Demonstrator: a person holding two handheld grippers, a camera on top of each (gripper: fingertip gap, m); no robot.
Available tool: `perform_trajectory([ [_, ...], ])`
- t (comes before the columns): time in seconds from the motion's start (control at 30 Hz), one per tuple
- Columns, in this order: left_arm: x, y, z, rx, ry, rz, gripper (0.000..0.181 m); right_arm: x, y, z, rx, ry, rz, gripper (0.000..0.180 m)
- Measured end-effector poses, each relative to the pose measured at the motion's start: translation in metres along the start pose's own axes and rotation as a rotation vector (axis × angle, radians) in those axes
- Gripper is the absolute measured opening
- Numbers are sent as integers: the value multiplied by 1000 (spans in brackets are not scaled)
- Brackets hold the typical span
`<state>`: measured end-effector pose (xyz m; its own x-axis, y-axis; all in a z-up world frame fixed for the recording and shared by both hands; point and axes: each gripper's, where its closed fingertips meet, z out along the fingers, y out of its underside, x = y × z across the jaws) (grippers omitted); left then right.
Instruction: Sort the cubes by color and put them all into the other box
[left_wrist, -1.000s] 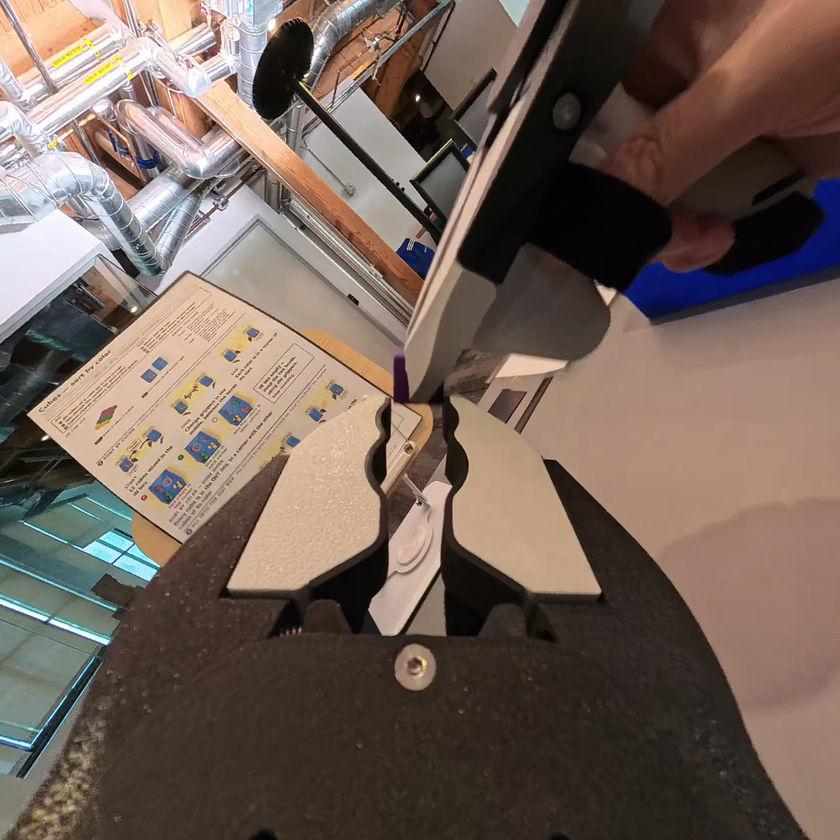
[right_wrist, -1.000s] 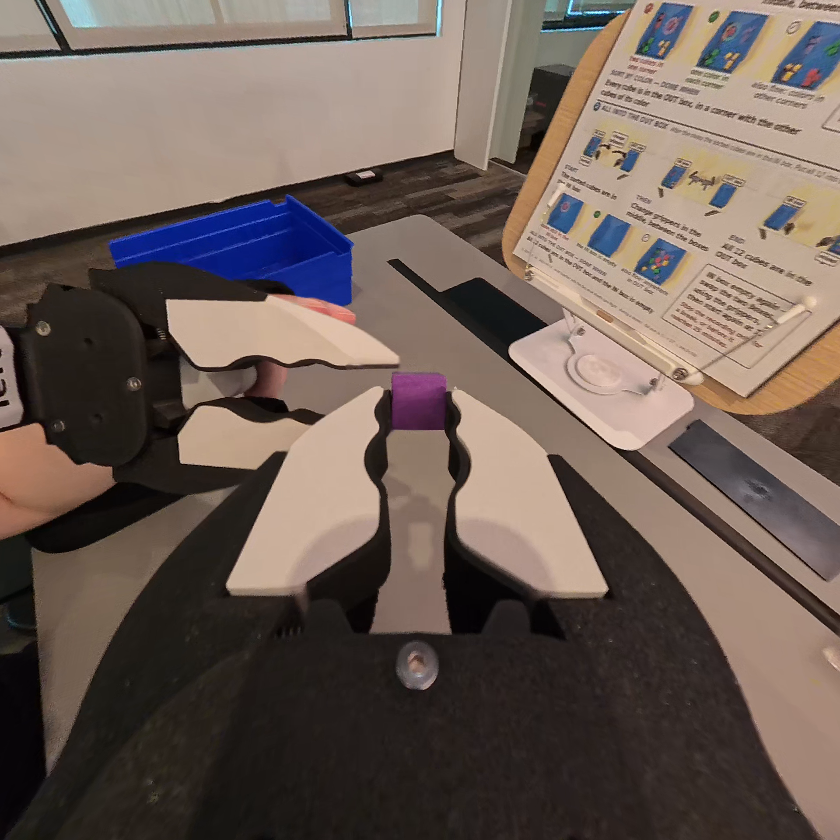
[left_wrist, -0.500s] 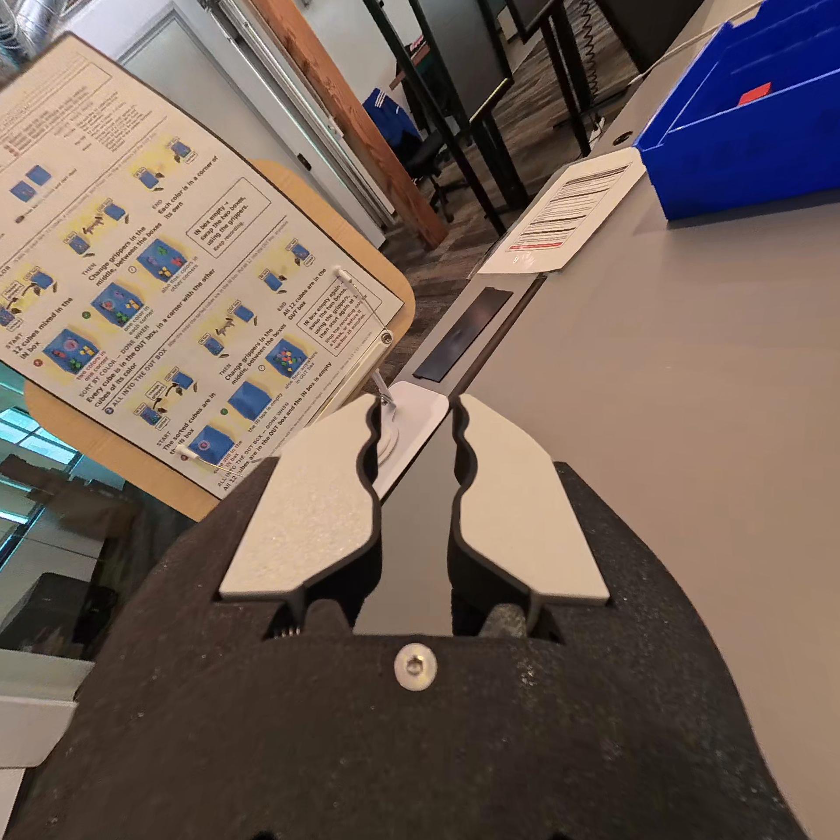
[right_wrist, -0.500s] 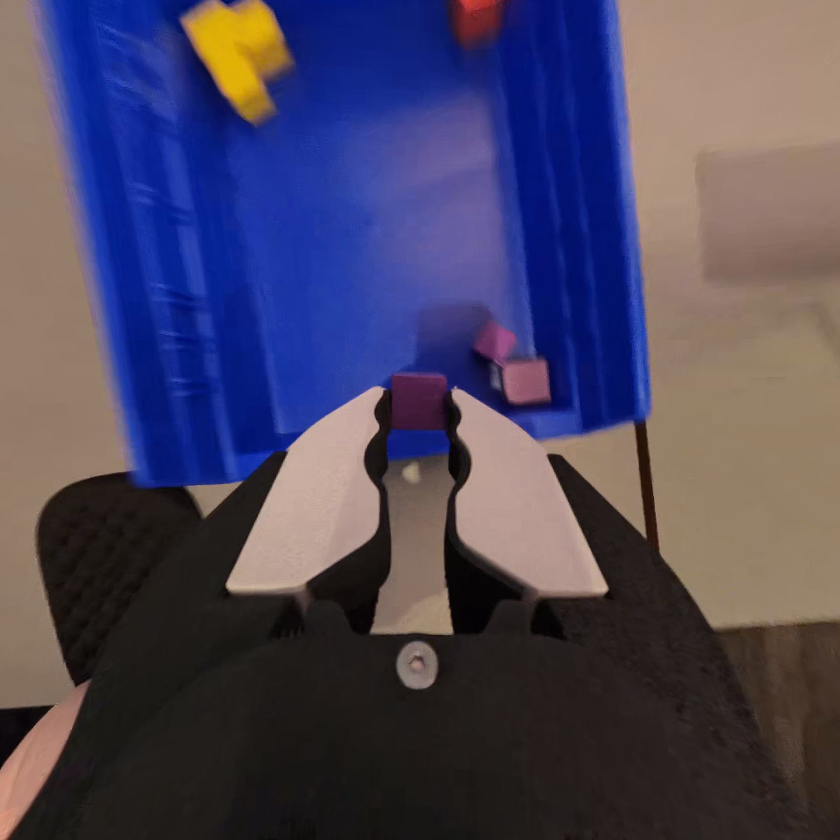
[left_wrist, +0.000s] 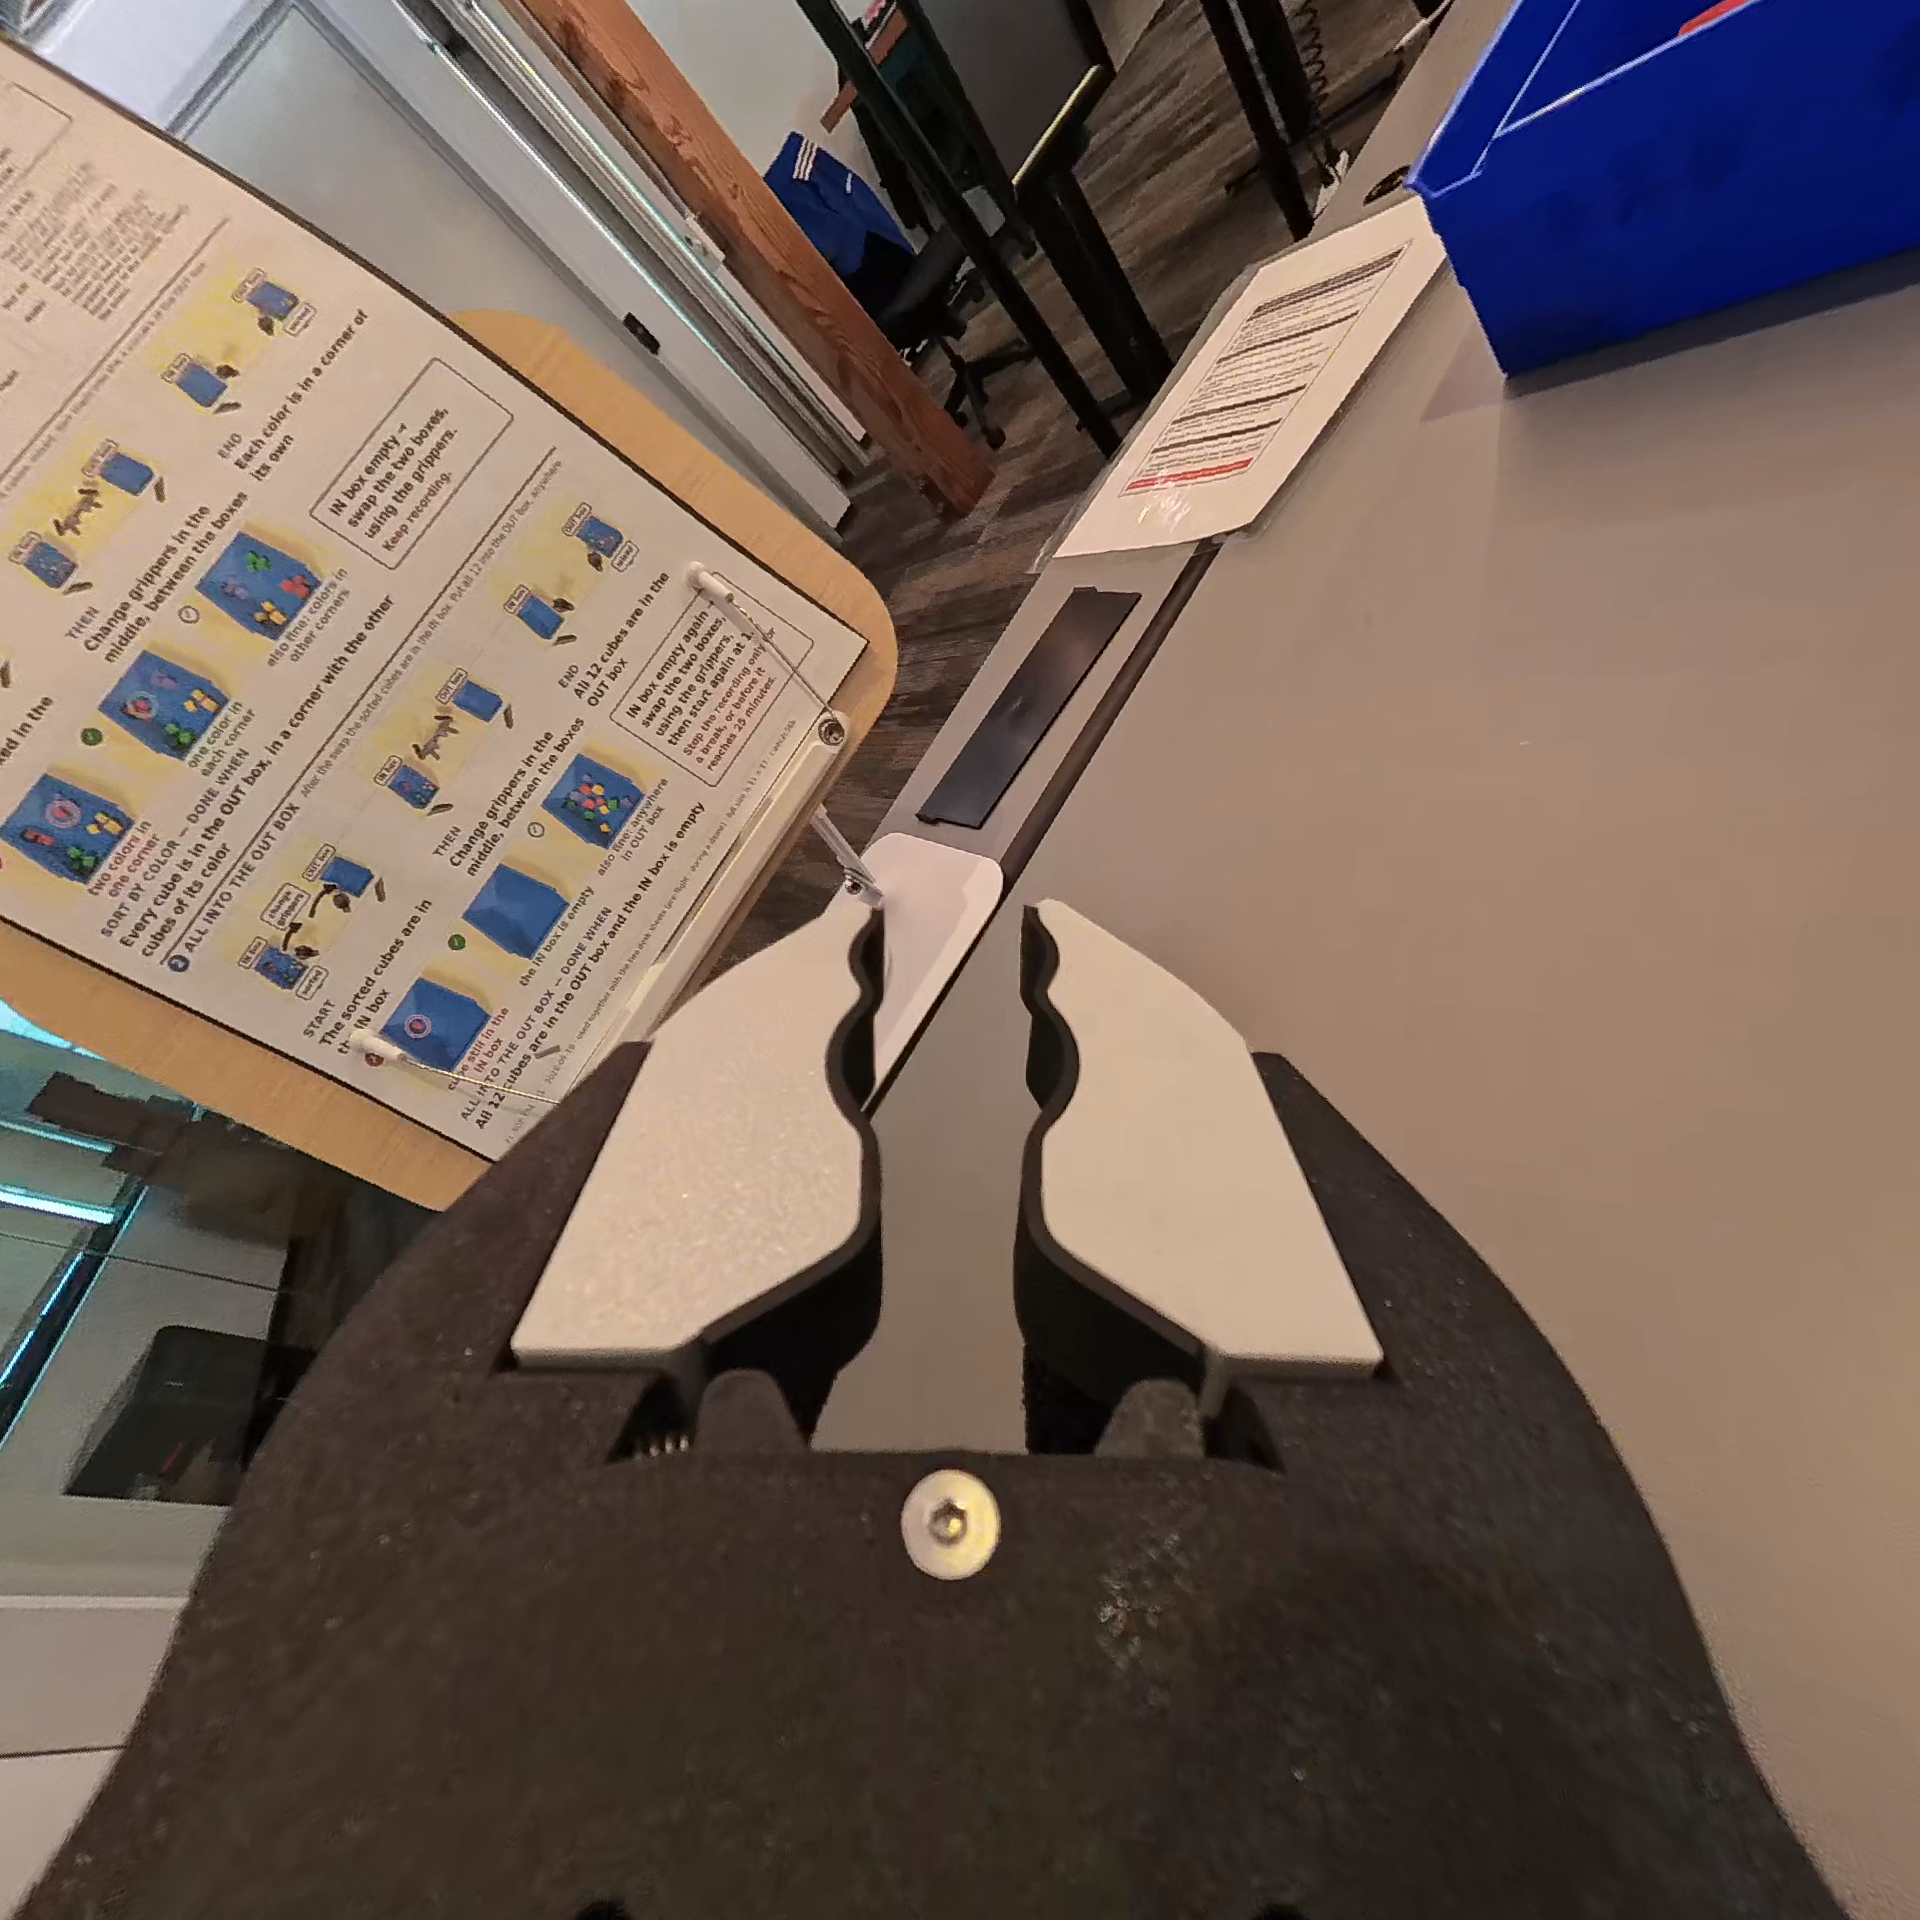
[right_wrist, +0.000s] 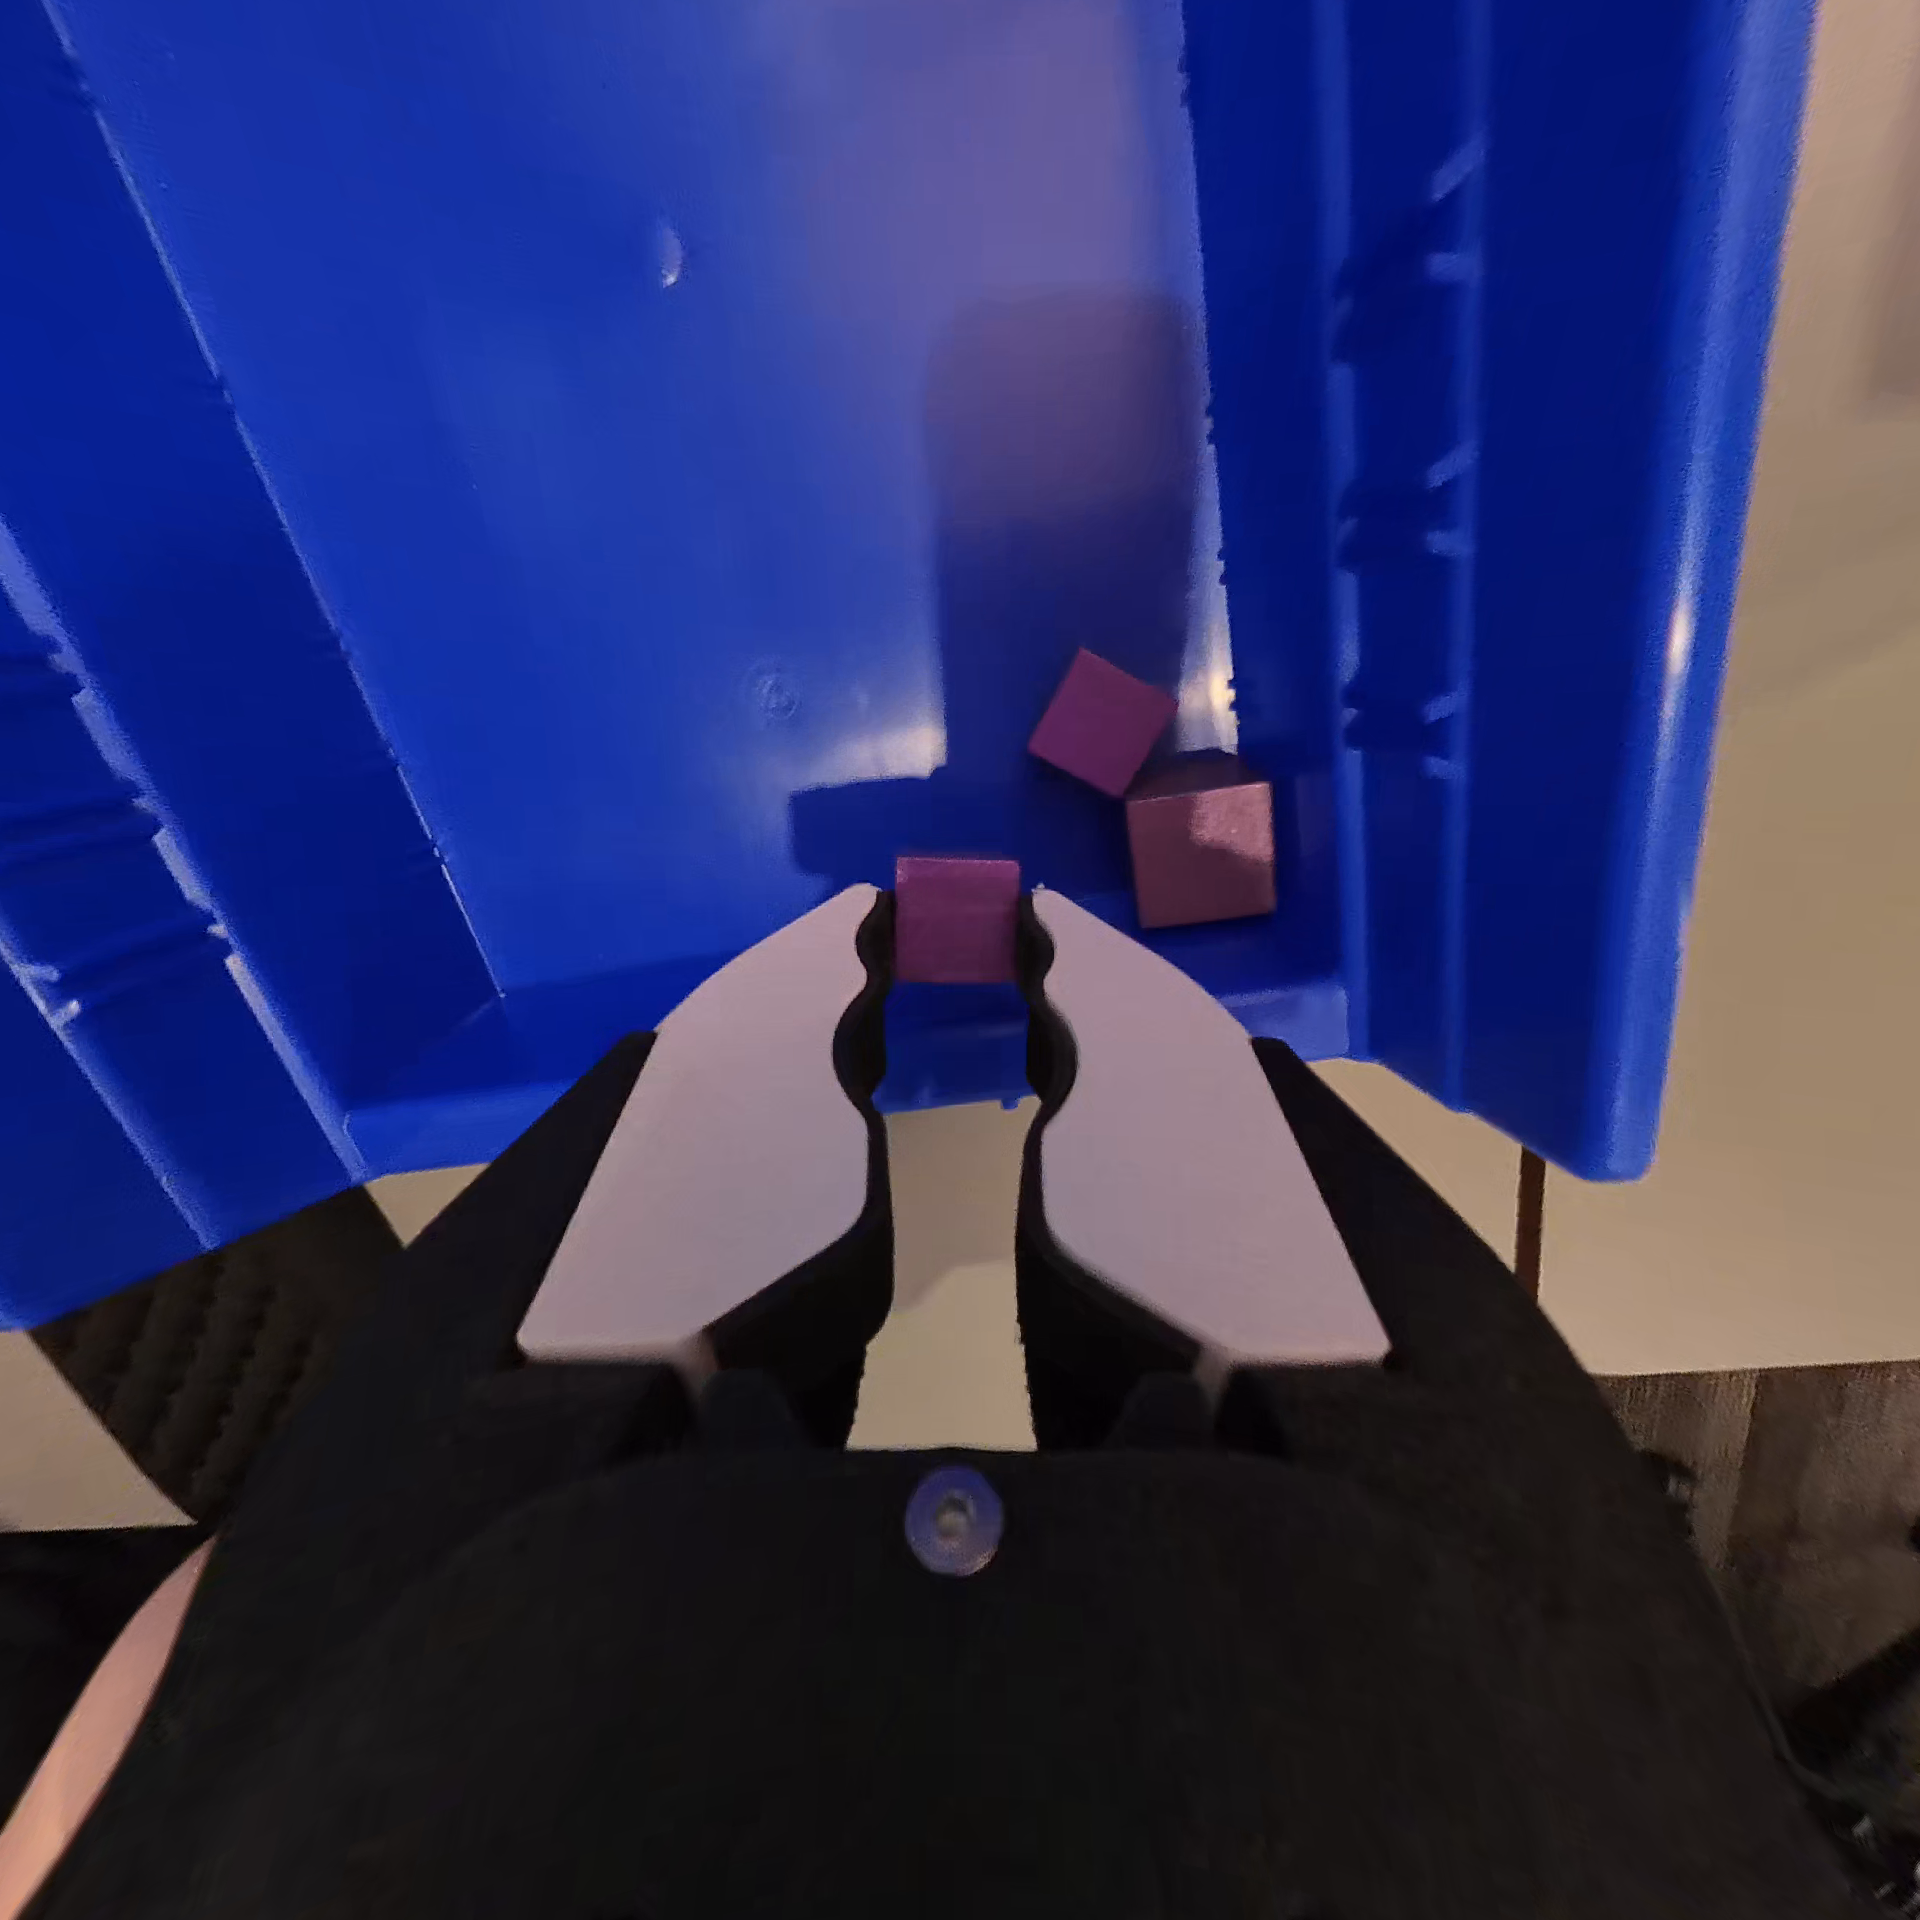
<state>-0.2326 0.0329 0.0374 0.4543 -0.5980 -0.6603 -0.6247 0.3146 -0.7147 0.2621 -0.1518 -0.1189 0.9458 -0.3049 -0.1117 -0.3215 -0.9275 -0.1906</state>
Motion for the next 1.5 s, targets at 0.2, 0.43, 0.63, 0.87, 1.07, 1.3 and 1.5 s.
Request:
perform_trajectory([
  [0.2,8,-1,2,4,18,40,24,9,-1,11,-46,20,71,22],
  [0.43,-1,-4,-3,26,10,21,22,16,-4,8,-27,20,194,25],
  [0.63,-5,-8,-8,33,-8,33,21,14,-12,-12,50,55,199,35],
  [0.87,-35,-21,-29,78,-109,15,20,-48,-65,-107,496,16,-4,32],
  [1.07,-56,-39,-64,180,-33,-297,9,-164,-106,-218,1058,-145,-314,56],
  [1.3,-59,-34,-102,133,76,-422,20,-234,-102,-264,1301,-200,-491,64],
  [1.5,-101,59,-181,32,115,-587,34,-240,-100,-267,1309,-337,-472,64],
])
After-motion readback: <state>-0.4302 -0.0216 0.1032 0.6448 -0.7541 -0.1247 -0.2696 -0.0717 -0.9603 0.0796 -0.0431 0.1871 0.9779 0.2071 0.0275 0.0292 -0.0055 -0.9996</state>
